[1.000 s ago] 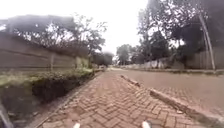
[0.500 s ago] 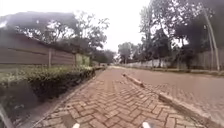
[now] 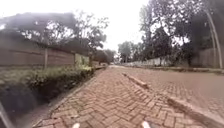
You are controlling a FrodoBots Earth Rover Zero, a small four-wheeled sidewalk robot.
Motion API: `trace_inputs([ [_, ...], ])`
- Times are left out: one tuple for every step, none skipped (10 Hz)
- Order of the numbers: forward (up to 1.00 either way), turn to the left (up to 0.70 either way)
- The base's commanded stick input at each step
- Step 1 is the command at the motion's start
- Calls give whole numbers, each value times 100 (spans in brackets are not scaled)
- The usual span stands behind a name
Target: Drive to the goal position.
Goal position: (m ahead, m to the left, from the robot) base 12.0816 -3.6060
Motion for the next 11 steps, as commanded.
trace_inputs([
  [70,2],
  [70,12],
  [70,9],
  [70,6],
  [70,5],
  [70,4],
  [70,3],
  [70,7],
  [70,18],
  [70,8],
  [70,0],
])
